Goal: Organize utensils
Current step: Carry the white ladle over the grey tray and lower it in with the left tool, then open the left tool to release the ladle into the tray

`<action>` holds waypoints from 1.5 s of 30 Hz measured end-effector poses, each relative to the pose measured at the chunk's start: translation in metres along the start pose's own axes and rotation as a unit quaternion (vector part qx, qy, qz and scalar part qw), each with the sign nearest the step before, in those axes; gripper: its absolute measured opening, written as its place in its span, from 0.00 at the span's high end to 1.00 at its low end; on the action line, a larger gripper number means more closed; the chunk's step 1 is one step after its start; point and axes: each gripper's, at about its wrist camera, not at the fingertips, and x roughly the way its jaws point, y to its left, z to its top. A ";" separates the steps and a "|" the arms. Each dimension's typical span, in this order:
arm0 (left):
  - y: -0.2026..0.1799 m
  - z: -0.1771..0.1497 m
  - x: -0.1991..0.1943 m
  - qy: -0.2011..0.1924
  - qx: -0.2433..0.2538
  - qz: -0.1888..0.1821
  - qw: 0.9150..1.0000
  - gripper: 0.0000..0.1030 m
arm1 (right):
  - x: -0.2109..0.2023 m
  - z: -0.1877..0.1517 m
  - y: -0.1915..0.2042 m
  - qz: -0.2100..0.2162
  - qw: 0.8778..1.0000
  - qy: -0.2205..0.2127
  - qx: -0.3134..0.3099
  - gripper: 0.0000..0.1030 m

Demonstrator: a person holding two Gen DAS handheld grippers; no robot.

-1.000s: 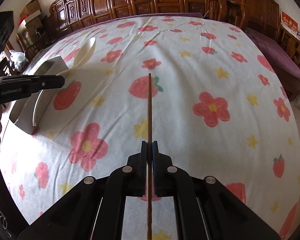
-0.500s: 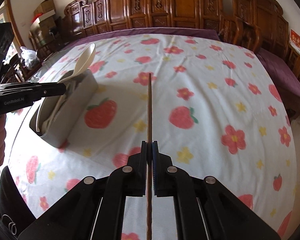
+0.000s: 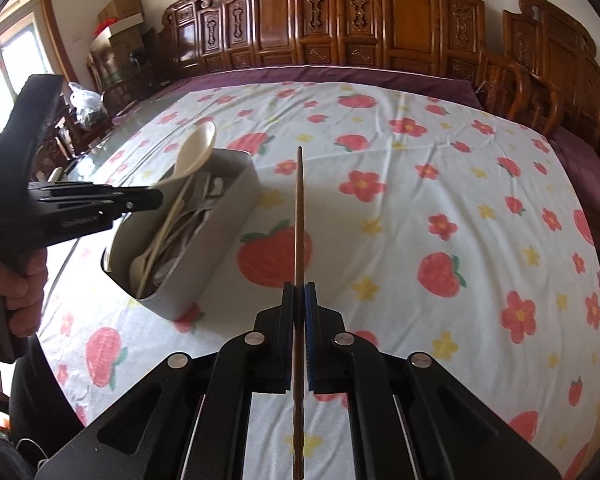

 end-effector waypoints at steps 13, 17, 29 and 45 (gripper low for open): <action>0.026 -0.008 0.030 0.023 -0.020 0.013 0.999 0.92 | 0.007 0.010 0.023 0.017 1.000 0.004 -0.015 0.94; 0.030 -0.007 0.037 0.026 -0.024 0.013 0.999 0.92 | 0.010 0.011 0.027 0.021 1.000 0.007 -0.017 0.94; 0.043 -0.006 0.050 0.034 -0.037 0.014 0.999 0.90 | 0.021 0.024 0.044 0.037 0.999 0.009 -0.024 0.94; 0.068 -0.015 0.000 -0.009 -0.046 0.022 0.999 0.83 | 0.037 0.034 0.068 0.060 0.998 0.015 -0.027 0.94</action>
